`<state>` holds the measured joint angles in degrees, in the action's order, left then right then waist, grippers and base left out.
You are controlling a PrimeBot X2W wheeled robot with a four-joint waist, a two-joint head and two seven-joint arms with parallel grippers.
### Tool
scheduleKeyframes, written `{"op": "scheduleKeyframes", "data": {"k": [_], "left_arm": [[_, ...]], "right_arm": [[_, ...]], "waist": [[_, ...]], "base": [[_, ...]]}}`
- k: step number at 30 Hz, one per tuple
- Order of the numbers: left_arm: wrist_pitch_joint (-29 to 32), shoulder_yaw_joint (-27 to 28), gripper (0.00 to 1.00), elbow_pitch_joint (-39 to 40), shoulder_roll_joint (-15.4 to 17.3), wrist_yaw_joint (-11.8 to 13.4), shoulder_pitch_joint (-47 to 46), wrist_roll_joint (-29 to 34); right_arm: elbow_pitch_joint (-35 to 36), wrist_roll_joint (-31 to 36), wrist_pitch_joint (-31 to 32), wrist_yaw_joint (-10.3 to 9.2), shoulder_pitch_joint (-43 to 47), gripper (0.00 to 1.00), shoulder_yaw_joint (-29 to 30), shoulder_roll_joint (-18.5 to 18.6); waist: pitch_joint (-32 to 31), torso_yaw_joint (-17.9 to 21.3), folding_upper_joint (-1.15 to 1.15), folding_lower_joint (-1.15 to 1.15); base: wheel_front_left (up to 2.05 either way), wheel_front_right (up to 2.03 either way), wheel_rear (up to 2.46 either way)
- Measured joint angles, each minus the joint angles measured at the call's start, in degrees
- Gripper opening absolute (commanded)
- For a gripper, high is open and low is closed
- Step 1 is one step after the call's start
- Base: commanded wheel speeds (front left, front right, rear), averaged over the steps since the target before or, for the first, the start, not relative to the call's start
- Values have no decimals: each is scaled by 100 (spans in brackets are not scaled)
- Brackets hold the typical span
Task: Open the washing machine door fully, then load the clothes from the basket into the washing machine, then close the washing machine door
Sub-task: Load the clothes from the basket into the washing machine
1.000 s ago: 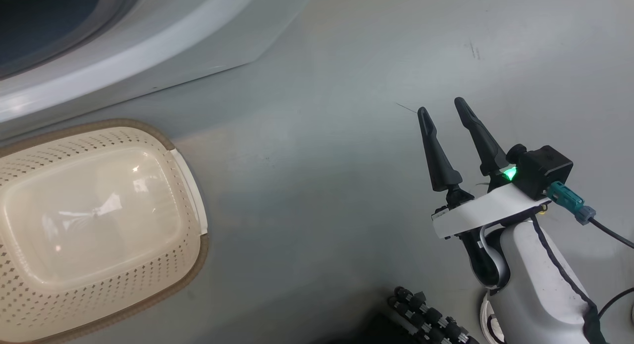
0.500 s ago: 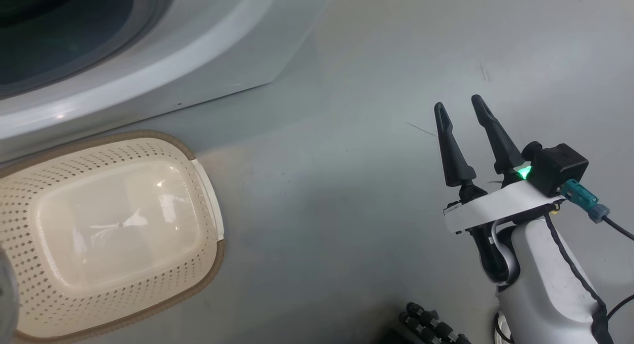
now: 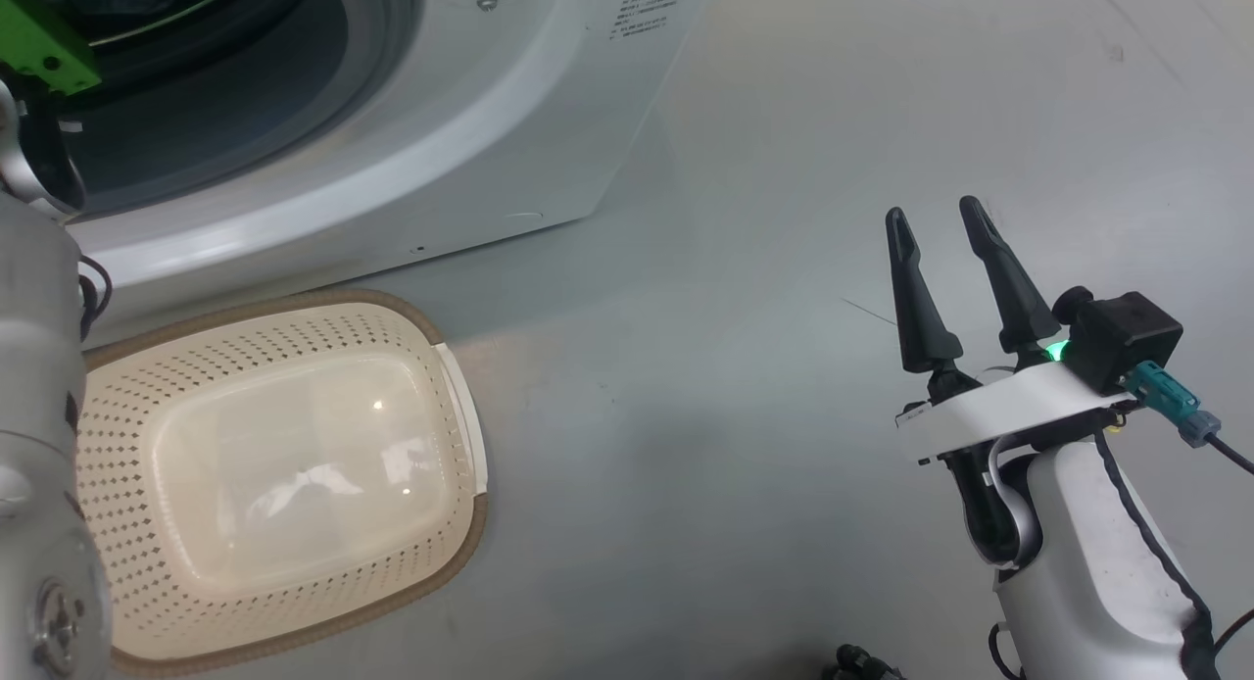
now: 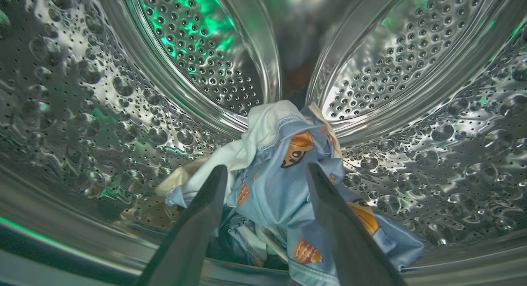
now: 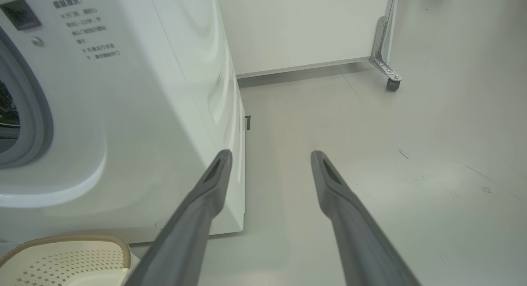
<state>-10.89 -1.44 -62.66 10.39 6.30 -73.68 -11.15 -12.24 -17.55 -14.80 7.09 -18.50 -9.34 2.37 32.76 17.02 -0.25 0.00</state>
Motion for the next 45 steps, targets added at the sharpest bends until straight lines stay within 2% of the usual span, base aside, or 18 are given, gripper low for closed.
{"op": "scheduleKeyframes", "data": {"k": [19, 33, 35, 45], "left_arm": [[-235, 38, 100, -259, -483, -18, 564, -143], [-333, -87, 100, -275, -857, -291, 1188, -257], [-333, -171, 100, -292, -883, -381, 1432, -256], [-334, -414, 100, -94, -914, -461, 2036, -249]], "right_arm": [[-91, 60, -1, 0, 330, 100, 141, 2], [-94, 155, 0, 0, 555, 100, 375, 59], [-102, 192, -1, 0, 667, 100, 422, 114], [-107, 194, -1, 0, 794, 100, 516, 134]], "waist": [[-686, -316, 0, 0], [-1155, -650, 0, 0], [-1257, -743, 0, 0], [-1646, -1057, 0, 0]], "base": [[0, 0, 0], [0, 0, 0], [0, 0, 0], [0, 0, 0]]}}
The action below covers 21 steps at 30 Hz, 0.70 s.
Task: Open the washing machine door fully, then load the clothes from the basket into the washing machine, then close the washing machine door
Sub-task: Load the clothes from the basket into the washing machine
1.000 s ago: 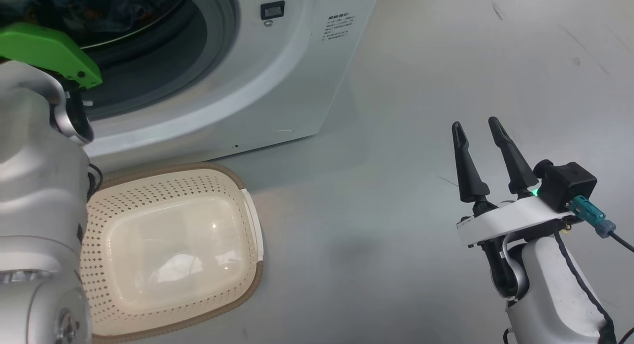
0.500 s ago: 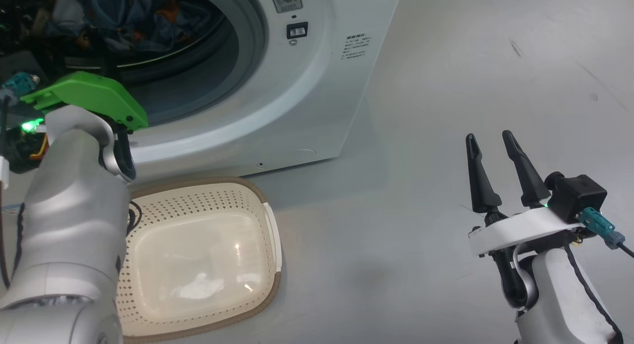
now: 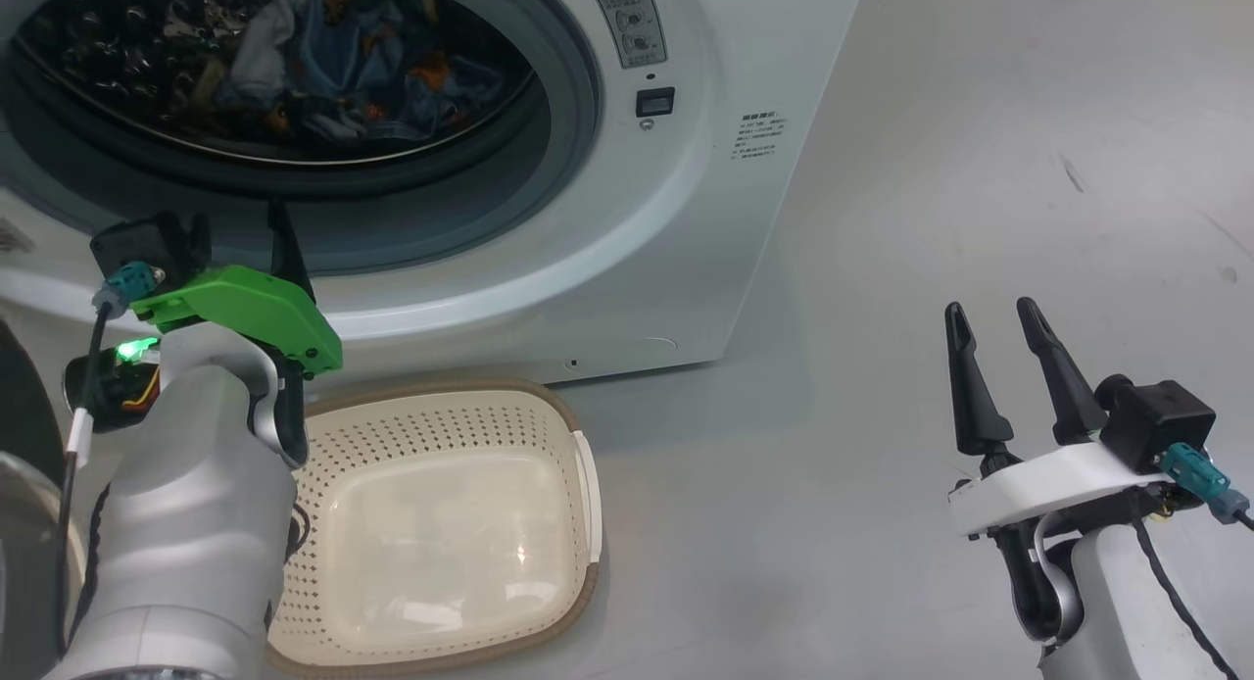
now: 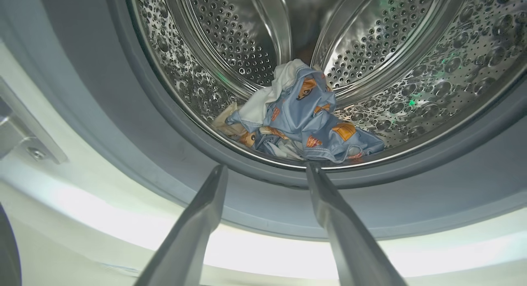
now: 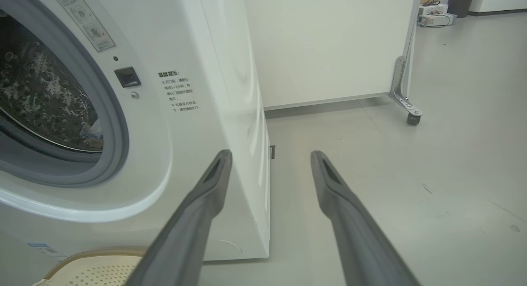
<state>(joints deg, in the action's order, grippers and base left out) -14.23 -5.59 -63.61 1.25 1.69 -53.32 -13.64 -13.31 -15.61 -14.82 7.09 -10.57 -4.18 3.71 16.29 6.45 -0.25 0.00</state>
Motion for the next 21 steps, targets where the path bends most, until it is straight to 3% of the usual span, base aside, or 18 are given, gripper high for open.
{"op": "scheduleKeyframes", "data": {"k": [21], "left_arm": [[0, -657, 100, 809, -15, -205, 1319, -558]], "right_arm": [[-37, 1, 0, 0, 505, 100, 85, 36]], "waist": [[-772, -284, 0, 0]], "base": [[0, 0, 0]]}}
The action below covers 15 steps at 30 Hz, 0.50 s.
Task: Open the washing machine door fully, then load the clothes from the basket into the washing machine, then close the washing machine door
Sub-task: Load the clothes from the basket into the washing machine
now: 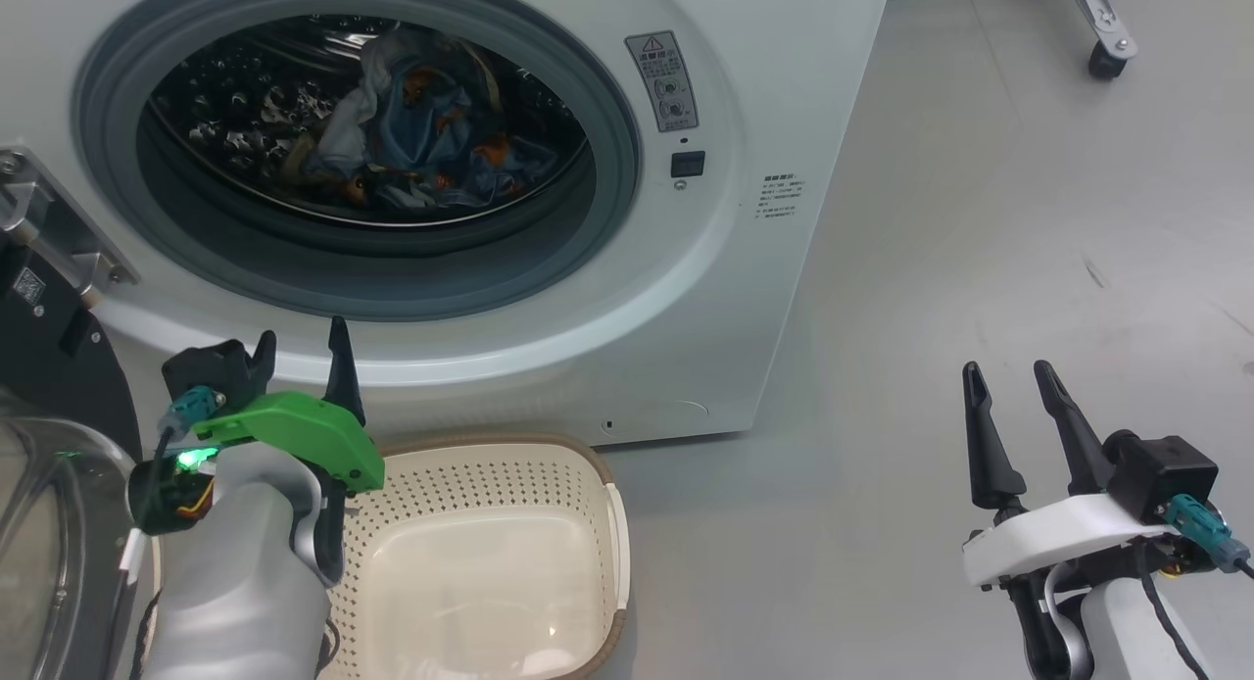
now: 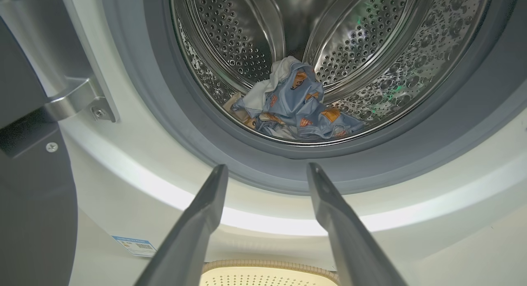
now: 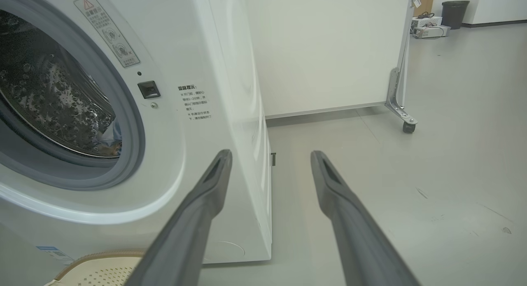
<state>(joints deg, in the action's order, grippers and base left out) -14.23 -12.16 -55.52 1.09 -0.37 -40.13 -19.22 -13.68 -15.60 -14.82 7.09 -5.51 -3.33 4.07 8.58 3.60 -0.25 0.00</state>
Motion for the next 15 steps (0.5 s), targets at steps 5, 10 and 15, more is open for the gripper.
{"op": "scheduleKeyframes", "data": {"k": [5, 10, 15], "left_arm": [[0, -223, 100, 208, 1, 4, 288, -119], [0, -405, 100, 445, 2, 54, 597, -265], [0, -491, 100, 686, 4, 138, 947, -346]], "right_arm": [[1, 0, 0, 0, 94, 100, 13, 16], [7, 0, 0, 0, 187, 100, 47, 62], [1, 0, 0, 0, 318, 100, 48, 101]], "waist": [[-144, -54, 0, 0], [-282, -104, 0, 0], [-412, -161, 0, 0]], "base": [[0, 0, 0], [0, 0, 0], [0, 0, 0]]}}
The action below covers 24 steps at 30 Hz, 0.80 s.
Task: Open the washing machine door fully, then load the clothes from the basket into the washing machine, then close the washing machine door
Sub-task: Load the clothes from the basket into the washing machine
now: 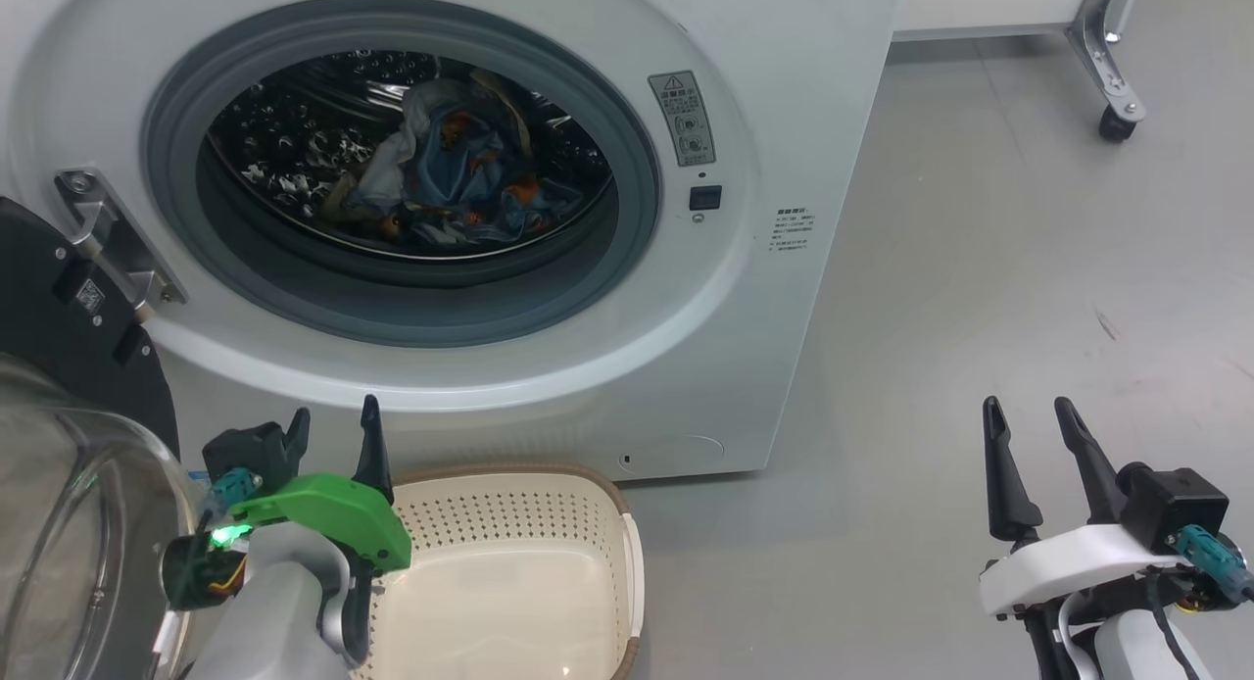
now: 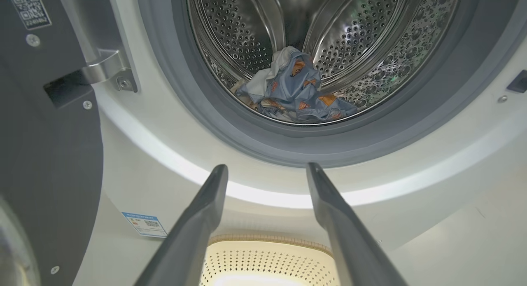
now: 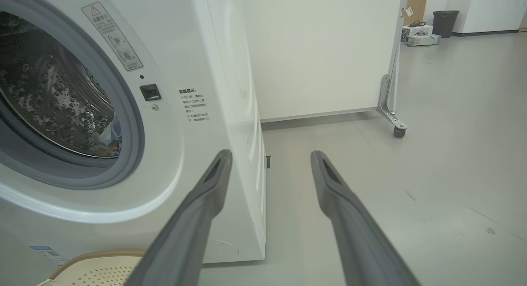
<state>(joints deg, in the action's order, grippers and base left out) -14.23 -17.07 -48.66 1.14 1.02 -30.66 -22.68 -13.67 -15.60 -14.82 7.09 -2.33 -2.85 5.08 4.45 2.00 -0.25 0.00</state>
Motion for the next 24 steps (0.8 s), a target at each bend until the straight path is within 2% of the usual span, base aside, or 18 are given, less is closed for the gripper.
{"op": "scheduleKeyframes", "data": {"k": [12, 24], "left_arm": [[1, -147, 100, 632, 16, 233, 887, -7], [1, 20, 100, 1241, 47, 398, 1310, 71]], "right_arm": [[-73, -1, 1, 0, 358, 100, -105, 77], [-7, -1, 1, 0, 360, 100, -121, 98]], "waist": [[-417, -83, 0, 0], [-523, -178, 0, 0]], "base": [[0, 0, 0], [0, 0, 0]]}}
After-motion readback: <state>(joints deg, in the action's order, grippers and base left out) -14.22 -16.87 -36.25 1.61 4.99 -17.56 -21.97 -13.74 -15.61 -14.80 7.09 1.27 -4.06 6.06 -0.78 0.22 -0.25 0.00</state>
